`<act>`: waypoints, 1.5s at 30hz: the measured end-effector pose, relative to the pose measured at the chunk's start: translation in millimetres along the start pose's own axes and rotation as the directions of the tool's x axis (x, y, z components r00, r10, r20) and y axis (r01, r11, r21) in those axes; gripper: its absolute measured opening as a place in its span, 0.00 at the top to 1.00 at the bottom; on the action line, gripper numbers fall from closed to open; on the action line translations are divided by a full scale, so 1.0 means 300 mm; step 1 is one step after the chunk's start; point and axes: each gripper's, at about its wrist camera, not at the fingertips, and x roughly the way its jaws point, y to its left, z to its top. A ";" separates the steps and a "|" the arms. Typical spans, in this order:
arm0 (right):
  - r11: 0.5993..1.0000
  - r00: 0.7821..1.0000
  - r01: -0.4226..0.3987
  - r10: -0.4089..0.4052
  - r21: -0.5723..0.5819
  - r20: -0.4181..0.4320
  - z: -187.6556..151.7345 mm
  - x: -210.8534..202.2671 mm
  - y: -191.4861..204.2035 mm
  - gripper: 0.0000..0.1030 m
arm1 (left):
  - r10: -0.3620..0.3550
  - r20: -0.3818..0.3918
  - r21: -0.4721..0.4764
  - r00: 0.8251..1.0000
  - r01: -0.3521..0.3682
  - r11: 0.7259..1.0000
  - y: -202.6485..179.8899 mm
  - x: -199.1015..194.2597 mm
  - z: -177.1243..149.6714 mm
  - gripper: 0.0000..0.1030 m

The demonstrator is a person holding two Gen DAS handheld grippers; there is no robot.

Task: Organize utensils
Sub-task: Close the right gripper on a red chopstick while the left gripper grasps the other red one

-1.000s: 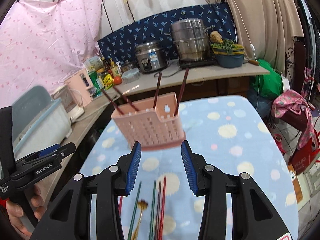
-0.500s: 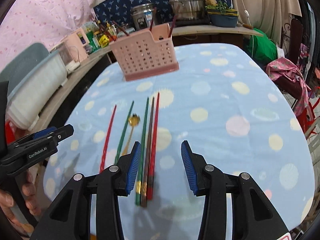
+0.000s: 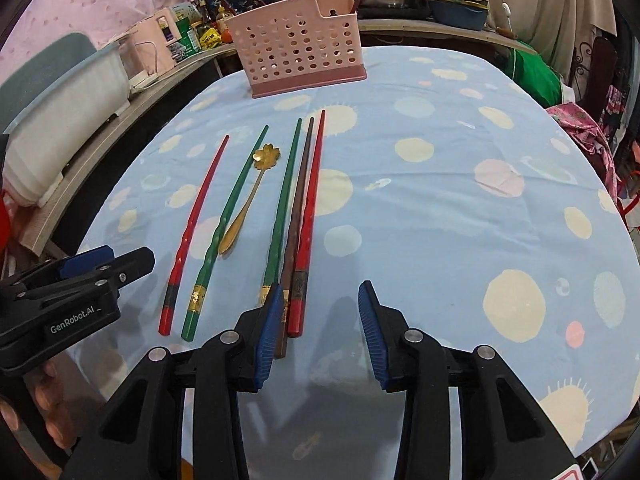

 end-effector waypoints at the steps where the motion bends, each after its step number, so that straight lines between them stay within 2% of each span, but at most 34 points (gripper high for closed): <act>1: 1.000 1.000 0.000 0.000 -0.001 -0.003 -0.002 0.005 0.001 0.65 | 0.000 -0.002 0.001 1.000 0.000 1.000 -0.001 0.004 -0.007 0.45; 4: 1.000 1.000 0.006 -0.006 -0.003 -0.010 -0.006 0.018 0.002 0.68 | -0.002 -0.017 0.004 1.000 0.002 1.000 -0.006 0.019 -0.023 0.45; 14: 1.000 1.000 0.022 -0.022 -0.016 0.001 -0.009 0.023 0.001 0.69 | -0.018 -0.026 0.019 0.999 0.019 1.000 -0.029 0.039 -0.043 0.45; 19: 0.997 0.999 0.050 -0.050 -0.059 0.012 -0.019 0.026 0.026 0.70 | -0.029 -0.030 0.035 0.999 0.030 0.999 -0.046 0.047 -0.049 0.44; 27: 0.997 0.998 0.055 -0.054 -0.044 0.022 -0.022 0.025 0.005 0.91 | -0.026 -0.029 0.039 0.999 0.027 0.999 -0.051 0.057 -0.064 0.44; 29: 0.997 0.998 0.051 -0.050 -0.051 0.024 -0.023 0.025 0.005 0.92 | -0.026 -0.026 0.042 0.999 0.027 0.999 -0.052 0.055 -0.067 0.49; 31: 0.997 0.999 0.045 -0.044 -0.055 0.024 -0.026 0.023 0.006 0.92 | -0.044 -0.020 0.052 0.999 0.045 0.998 -0.051 0.046 -0.068 0.74; 34: 0.998 0.999 0.032 -0.031 -0.059 0.019 -0.029 0.020 0.006 0.93 | -0.090 -0.031 0.046 0.995 0.091 0.995 -0.047 0.041 -0.068 0.92; 39: 0.999 1.000 0.006 -0.005 -0.042 0.019 -0.023 -0.011 -0.006 0.93 | -0.141 -0.054 0.012 0.988 0.142 0.990 -0.030 0.033 -0.063 0.93; 45: 1.000 0.998 -0.013 0.014 -0.017 0.068 0.026 -0.104 -0.022 0.93 | -0.153 -0.031 -0.020 0.988 0.153 0.988 -0.008 -0.039 -0.017 0.93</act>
